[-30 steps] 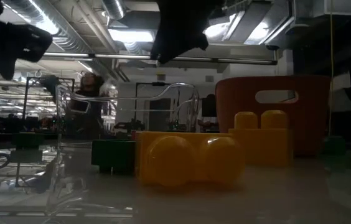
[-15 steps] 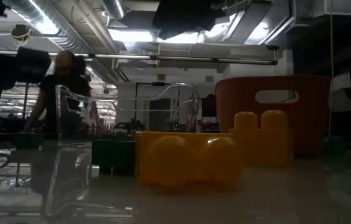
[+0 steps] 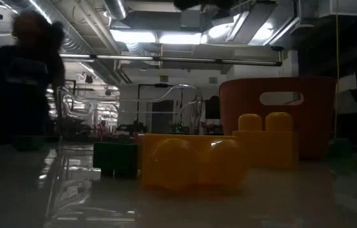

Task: Sort blocks by size
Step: Put the big red game piece into the orange bin

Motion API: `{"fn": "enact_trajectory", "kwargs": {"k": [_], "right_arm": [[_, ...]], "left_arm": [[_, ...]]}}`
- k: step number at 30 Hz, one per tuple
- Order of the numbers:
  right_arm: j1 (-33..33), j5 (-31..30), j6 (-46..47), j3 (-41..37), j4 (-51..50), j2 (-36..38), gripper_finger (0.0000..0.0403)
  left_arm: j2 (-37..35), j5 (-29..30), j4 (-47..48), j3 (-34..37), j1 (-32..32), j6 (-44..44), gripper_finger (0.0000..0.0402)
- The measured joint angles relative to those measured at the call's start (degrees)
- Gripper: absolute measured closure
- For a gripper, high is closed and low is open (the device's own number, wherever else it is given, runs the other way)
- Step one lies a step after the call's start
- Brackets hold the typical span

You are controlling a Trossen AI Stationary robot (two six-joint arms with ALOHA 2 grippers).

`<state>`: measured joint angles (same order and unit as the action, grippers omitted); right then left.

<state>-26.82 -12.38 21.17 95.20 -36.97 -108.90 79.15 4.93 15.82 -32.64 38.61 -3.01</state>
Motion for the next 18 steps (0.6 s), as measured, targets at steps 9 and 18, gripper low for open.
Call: {"fn": "enact_trajectory", "kwargs": {"k": [9, 18], "right_arm": [[-4.8, -1.0, 0.0, 0.0, -1.0, 0.0, 0.0244], [-9.0, -5.3, 11.8, 0.0, -9.5, 0.1, 0.0244]], "left_arm": [[0.2, 0.1, -8.3, 0.3, -1.3, 0.2, 0.0360], [0.2, 0.2, -24.7, 0.3, -8.0, -3.7, 0.0395]]}}
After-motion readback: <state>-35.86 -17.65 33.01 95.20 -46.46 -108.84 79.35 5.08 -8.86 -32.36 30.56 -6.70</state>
